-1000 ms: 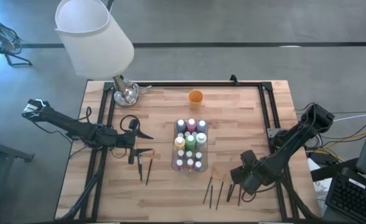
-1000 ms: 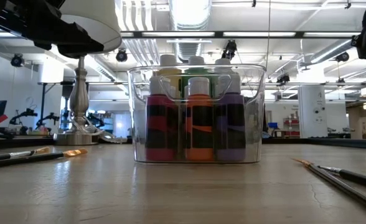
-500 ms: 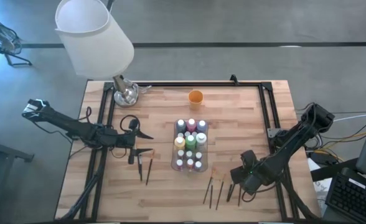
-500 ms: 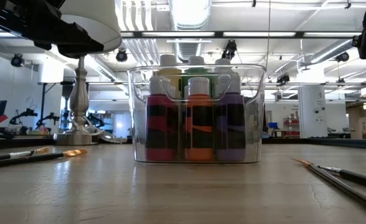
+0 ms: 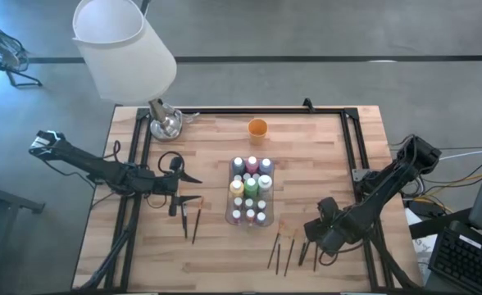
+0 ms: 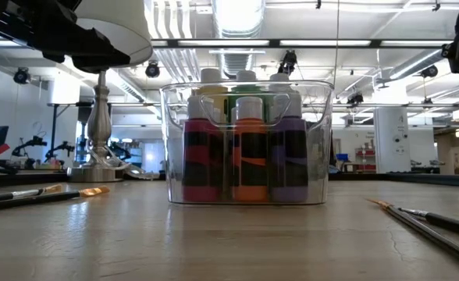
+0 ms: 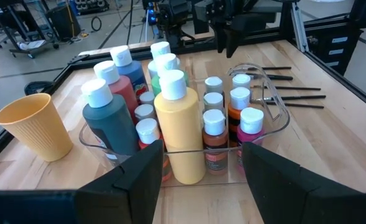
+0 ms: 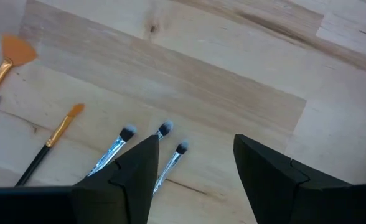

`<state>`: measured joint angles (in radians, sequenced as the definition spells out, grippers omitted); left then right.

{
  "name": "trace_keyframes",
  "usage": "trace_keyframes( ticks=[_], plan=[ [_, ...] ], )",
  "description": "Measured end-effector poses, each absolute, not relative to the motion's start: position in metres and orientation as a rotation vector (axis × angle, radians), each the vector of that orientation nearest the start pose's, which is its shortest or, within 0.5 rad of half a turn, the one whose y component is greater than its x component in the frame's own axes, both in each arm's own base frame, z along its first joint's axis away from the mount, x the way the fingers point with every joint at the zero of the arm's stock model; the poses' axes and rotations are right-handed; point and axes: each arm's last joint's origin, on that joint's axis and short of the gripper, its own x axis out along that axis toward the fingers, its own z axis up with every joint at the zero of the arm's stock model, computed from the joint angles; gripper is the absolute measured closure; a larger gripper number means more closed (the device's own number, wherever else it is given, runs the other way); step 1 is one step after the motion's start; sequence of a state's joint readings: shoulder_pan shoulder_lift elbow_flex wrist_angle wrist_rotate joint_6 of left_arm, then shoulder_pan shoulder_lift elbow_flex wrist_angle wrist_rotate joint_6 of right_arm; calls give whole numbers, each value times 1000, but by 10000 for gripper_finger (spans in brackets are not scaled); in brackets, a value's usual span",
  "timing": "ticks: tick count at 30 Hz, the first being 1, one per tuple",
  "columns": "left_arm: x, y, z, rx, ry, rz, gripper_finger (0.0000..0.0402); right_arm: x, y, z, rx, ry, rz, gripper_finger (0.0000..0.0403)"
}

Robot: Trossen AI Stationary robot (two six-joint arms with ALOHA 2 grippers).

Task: Pick & Place Paint Supplies
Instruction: Put the gray paintbrush into the yellow cup

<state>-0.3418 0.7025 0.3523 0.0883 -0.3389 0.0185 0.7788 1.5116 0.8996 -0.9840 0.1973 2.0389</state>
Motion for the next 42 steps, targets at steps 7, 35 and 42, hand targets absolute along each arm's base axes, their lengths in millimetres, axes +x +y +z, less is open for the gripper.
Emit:
trace_keyframes(
  ticks=[7,35,42],
  plan=[
    [155,-45,222,106,247,-5,179,173,162,179,902,1145,-992,211],
    [155,-45,222,106,247,-5,179,172,162,165,1027,1119,-1022,204],
    [155,-45,222,106,247,-5,179,173,164,165,1024,1117,-992,222]
  ],
)
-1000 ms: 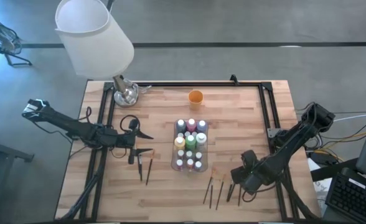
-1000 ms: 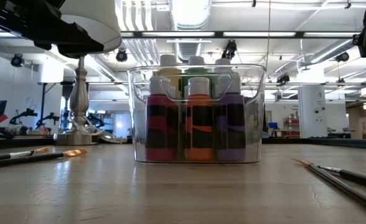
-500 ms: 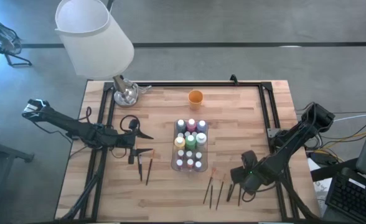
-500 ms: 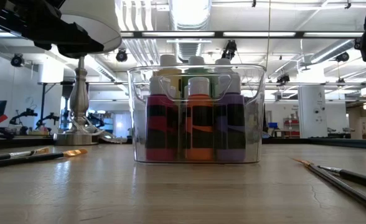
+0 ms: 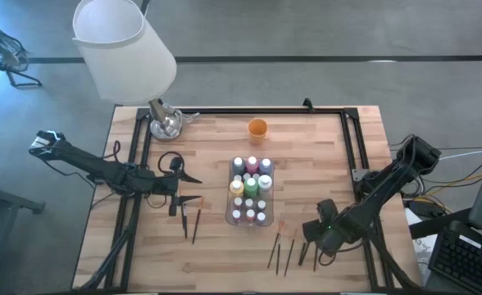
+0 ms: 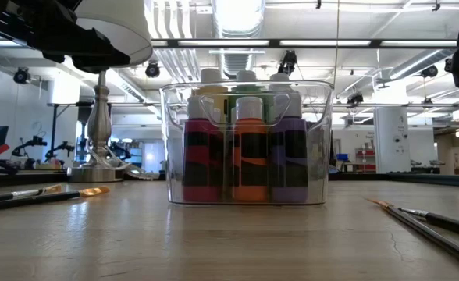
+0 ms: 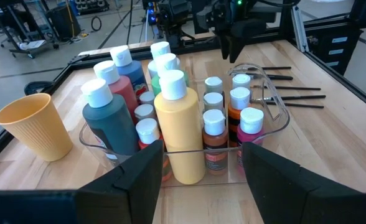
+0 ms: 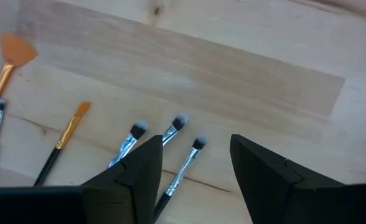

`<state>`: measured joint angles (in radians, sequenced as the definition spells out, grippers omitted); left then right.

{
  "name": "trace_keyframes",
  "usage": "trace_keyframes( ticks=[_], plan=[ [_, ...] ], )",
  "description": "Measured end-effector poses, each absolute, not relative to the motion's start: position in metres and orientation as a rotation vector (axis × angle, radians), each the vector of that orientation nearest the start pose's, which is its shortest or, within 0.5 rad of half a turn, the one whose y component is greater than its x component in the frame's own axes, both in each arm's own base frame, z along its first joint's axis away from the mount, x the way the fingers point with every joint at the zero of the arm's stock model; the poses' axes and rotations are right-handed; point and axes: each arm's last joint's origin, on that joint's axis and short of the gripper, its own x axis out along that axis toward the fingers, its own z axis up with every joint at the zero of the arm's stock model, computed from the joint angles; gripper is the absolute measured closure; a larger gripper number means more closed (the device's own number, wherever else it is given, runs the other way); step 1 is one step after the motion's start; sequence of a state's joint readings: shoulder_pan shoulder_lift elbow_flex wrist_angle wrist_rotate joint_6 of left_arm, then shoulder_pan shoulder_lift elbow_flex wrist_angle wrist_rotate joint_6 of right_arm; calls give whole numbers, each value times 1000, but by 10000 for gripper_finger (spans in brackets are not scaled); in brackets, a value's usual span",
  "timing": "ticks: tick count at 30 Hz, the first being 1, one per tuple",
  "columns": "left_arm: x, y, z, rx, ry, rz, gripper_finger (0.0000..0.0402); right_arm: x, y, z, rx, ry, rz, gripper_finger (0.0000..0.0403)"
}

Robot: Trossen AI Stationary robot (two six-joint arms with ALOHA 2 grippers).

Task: Pick & Place Paint Supplies
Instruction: Put the gray paintbrush into the yellow cup

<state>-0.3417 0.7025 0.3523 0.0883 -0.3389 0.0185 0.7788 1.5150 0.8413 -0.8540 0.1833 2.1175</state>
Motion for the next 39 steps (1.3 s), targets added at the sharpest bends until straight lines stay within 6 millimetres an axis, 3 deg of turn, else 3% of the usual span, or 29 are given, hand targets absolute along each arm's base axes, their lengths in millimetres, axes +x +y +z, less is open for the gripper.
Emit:
trace_keyframes(
  ticks=[10,21,39],
  plan=[
    [155,-45,222,106,249,-5,179,178,171,149,971,1182,-969,228],
    [155,-45,222,107,249,-5,179,178,171,147,967,1199,-981,217],
    [155,-45,221,108,252,-5,179,177,171,135,938,1240,-1024,283]
  ],
)
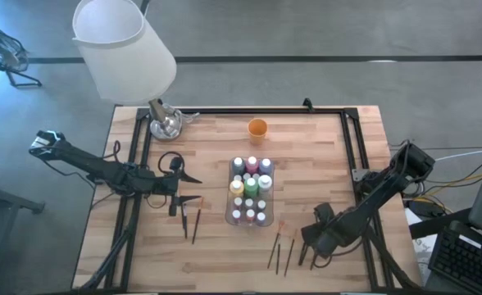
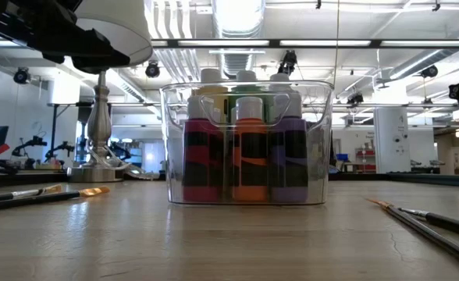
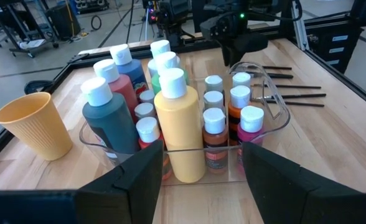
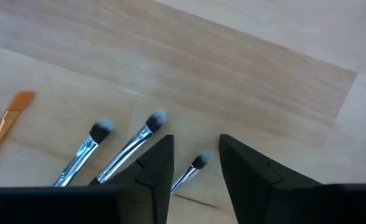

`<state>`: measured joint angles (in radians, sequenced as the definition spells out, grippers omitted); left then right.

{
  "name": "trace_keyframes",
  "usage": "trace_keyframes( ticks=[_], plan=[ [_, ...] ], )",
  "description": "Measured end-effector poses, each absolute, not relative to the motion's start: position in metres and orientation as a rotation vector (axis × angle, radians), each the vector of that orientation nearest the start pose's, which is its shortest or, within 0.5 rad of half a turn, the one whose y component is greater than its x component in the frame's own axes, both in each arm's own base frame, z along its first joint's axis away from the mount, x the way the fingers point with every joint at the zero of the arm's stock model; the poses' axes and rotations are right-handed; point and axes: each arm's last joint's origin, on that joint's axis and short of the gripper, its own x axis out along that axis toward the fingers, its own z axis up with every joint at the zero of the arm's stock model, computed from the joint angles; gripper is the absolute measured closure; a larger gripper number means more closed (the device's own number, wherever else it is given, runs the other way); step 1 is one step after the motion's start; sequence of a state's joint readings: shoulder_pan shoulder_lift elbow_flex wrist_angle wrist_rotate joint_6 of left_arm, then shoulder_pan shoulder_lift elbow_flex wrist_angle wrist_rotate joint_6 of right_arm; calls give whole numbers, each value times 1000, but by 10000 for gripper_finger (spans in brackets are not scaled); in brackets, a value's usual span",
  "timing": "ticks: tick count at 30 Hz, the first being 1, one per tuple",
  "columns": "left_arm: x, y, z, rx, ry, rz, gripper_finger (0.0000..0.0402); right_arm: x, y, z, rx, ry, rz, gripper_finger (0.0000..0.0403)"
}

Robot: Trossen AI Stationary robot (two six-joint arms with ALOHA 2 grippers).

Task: Pick & Place Paint Supplies
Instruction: Put the gray paintbrush into the yellow cup

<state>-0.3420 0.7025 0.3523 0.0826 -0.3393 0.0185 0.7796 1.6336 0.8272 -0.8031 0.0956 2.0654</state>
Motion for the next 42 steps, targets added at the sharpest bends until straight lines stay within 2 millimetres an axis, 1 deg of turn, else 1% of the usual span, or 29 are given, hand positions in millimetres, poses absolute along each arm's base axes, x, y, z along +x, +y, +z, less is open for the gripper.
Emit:
trace_keyframes(
  ticks=[6,9,19,23,28,39,42],
  plan=[
    [155,-45,221,109,255,-5,179,177,173,139,959,1268,-1006,305],
    [155,-45,221,109,256,-5,179,177,173,138,967,1269,-1017,309],
    [155,-45,221,109,255,-5,179,177,173,138,988,1279,-1029,277],
    [155,-45,221,109,255,-5,179,177,173,138,988,1280,-1028,275],
    [155,-45,221,109,255,-5,179,177,174,138,991,1279,-1021,301],
    [155,-45,221,108,255,-5,179,179,175,138,988,1287,-989,382],
    [155,-45,221,108,255,-5,179,179,175,138,982,1294,-981,391]
  ],
)
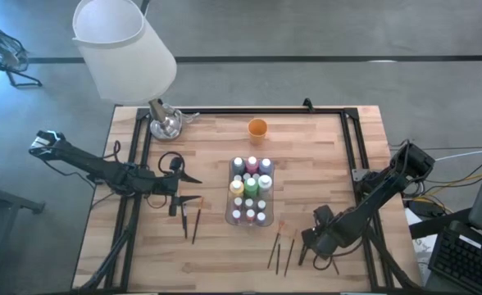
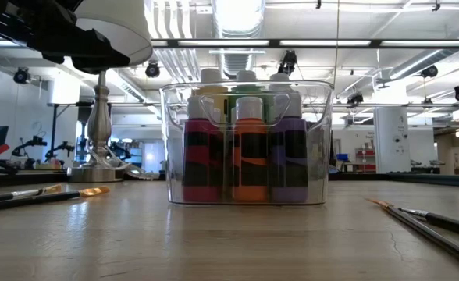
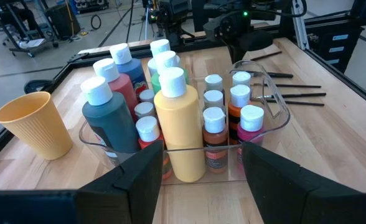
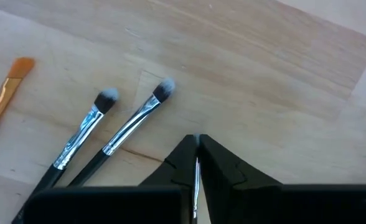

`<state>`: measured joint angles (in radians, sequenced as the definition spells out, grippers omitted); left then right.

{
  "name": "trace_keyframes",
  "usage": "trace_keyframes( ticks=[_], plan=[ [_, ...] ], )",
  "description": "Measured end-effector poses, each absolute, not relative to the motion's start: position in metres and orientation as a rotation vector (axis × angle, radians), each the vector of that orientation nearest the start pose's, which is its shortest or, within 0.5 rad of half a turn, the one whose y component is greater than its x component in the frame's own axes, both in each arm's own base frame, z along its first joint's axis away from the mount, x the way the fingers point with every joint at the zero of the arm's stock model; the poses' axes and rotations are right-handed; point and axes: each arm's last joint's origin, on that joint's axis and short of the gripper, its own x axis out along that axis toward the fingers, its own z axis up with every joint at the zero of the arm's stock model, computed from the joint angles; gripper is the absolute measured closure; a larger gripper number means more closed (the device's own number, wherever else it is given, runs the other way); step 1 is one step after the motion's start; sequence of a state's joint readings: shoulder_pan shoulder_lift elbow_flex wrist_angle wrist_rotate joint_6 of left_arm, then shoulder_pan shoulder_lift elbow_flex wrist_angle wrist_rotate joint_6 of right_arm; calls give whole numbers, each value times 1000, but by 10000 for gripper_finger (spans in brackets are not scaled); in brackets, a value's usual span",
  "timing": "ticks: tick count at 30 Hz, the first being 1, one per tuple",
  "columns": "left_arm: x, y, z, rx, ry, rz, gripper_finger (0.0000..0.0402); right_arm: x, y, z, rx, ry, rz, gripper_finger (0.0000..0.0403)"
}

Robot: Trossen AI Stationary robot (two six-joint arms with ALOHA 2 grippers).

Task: Pick & Place Paint Supplies
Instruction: Put the gray paintbrush into the yellow cup

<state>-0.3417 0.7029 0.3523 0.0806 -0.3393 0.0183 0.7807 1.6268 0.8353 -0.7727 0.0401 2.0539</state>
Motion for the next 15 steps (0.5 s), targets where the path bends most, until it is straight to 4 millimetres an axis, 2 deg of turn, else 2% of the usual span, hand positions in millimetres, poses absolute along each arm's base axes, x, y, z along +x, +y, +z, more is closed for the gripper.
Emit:
trace_keyframes(
  ticks=[8,15],
  plan=[
    [155,-45,221,108,254,-5,179,177,174,140,948,1328,-953,393],
    [155,-45,221,109,256,-5,179,168,165,156,900,1307,-996,394]
  ],
)
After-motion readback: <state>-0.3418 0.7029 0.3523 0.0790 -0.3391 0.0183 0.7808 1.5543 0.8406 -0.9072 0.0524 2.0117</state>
